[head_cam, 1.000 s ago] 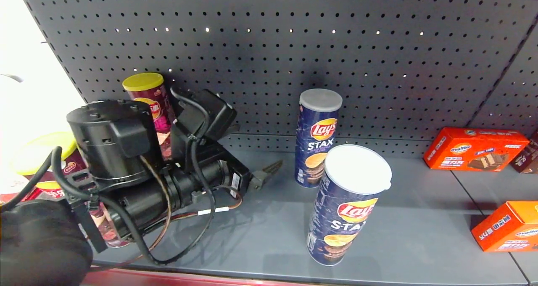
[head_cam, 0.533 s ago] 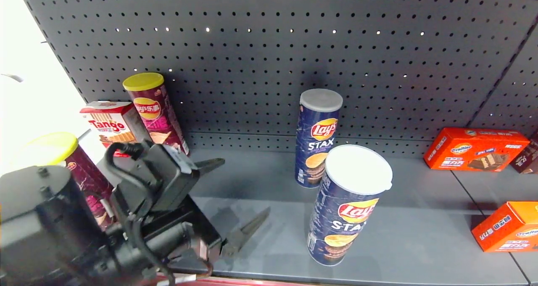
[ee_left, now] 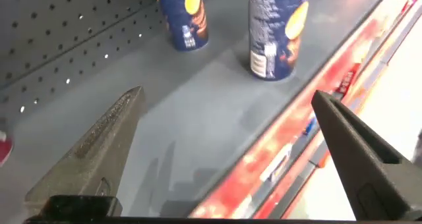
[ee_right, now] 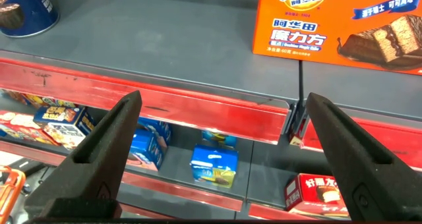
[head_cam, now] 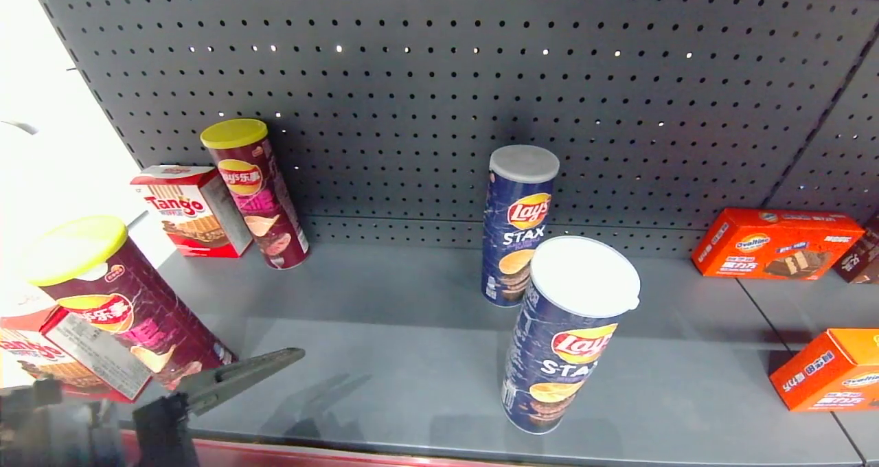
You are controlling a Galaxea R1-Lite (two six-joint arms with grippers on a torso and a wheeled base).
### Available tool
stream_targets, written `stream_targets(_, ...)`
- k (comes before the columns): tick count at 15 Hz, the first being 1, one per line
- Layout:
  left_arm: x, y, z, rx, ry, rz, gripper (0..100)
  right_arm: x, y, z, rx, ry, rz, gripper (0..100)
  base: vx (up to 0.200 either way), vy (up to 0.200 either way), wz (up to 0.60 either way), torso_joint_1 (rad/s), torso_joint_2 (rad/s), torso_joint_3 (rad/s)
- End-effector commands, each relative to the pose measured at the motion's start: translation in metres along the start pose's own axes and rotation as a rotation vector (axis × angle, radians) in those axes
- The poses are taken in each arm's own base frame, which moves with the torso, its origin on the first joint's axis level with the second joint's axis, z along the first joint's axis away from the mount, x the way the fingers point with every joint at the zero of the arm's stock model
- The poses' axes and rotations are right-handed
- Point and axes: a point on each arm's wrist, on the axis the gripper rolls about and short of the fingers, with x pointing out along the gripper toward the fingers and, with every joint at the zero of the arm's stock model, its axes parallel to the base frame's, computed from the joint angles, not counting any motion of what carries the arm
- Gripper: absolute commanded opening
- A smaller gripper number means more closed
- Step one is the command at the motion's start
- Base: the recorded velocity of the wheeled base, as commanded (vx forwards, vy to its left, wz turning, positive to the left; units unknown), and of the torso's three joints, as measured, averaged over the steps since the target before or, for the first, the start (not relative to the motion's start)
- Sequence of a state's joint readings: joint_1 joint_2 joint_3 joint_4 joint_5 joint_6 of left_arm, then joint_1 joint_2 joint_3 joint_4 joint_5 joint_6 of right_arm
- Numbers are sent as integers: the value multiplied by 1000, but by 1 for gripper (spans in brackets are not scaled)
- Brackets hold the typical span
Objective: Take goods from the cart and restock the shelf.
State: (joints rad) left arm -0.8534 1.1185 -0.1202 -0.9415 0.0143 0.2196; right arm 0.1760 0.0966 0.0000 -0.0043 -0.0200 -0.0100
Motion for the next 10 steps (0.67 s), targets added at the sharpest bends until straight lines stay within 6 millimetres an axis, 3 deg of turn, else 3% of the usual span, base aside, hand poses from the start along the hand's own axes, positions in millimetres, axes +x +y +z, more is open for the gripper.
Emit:
stream_targets(1, -44, -2, -15, -23, -59, 24, 100, 0, 0, 0, -1, 1, 1, 100, 0, 0, 0, 0, 0, 0)
stream_targets(6, -94, 0, -38, -25, 13, 201, 100, 0, 0, 0, -1, 1, 1, 100, 0, 0, 0, 0, 0, 0)
stream_targets(10, -126, -16, -59, -21, 21, 451, 100, 0, 0, 0, -1, 1, 1, 100, 0, 0, 0, 0, 0, 0)
